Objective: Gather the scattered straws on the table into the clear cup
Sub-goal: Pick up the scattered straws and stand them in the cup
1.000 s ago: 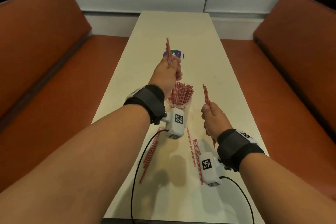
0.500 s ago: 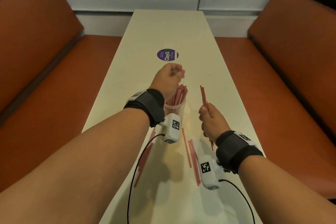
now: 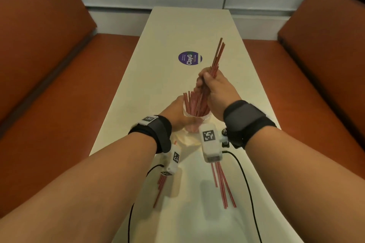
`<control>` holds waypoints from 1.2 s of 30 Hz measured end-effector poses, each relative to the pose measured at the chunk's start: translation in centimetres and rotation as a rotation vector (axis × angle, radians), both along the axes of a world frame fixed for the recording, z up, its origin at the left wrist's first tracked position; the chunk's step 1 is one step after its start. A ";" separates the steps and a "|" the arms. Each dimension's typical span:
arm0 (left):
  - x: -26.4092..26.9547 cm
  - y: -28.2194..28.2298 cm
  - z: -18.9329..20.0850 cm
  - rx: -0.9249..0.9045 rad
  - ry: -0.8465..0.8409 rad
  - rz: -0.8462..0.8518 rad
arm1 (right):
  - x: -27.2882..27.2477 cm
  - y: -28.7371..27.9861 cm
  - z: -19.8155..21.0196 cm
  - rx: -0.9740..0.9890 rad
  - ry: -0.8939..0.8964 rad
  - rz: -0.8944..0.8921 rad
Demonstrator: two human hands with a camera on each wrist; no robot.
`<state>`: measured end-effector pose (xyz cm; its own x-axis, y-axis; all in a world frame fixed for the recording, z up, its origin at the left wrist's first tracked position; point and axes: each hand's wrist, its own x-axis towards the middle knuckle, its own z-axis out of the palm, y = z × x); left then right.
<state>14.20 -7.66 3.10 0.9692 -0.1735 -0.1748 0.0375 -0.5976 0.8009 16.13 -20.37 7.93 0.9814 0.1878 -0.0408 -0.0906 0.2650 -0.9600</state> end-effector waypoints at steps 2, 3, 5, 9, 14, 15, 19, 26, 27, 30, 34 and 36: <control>0.2 0.2 -0.4 -0.001 0.025 0.012 | 0.3 0.7 -1.3 -0.063 0.021 -0.002; 0.4 0.4 -0.7 -0.001 0.032 0.021 | 0.4 0.8 -2.0 -0.113 0.036 -0.011; 0.7 0.4 -1.0 -0.002 0.035 0.023 | 0.4 1.0 -3.2 -0.182 0.069 -0.018; 1.0 0.4 -1.1 0.011 0.032 0.005 | 0.6 0.8 -3.1 -0.291 0.007 -0.059; 1.2 0.4 -1.0 0.028 -0.001 -0.025 | 1.8 -1.5 -1.4 -0.566 -0.325 -0.319; 1.3 0.4 -1.1 0.016 -0.008 -0.027 | 1.9 -1.9 -1.9 -0.726 -0.358 -0.286; 1.4 0.0 -1.0 -0.050 0.038 -0.030 | 2.0 -1.4 -4.5 -1.202 -0.440 0.166; 1.2 -0.1 -1.2 0.080 0.034 -0.044 | 3.4 -0.4 -5.5 -1.260 -0.472 0.158; 1.2 0.0 -1.3 0.129 0.037 -0.041 | 3.6 -0.4 -5.6 -1.219 -0.452 0.100; 1.1 0.0 -1.2 0.158 0.050 -0.040 | 3.9 -0.4 -6.0 -1.199 -0.432 0.060; 1.0 -0.3 -0.8 0.105 0.032 -0.036 | 4.1 -0.4 -6.6 -1.319 -0.494 0.155; 1.1 -0.4 -0.9 0.117 0.030 -0.030 | 4.3 -0.5 -6.5 -1.370 -0.502 0.170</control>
<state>15.33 -8.04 2.20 0.9578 -0.1790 -0.2248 0.0414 -0.6881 0.7244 20.43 -20.86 1.43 0.9166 0.3963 0.0526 0.3846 -0.8382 -0.3866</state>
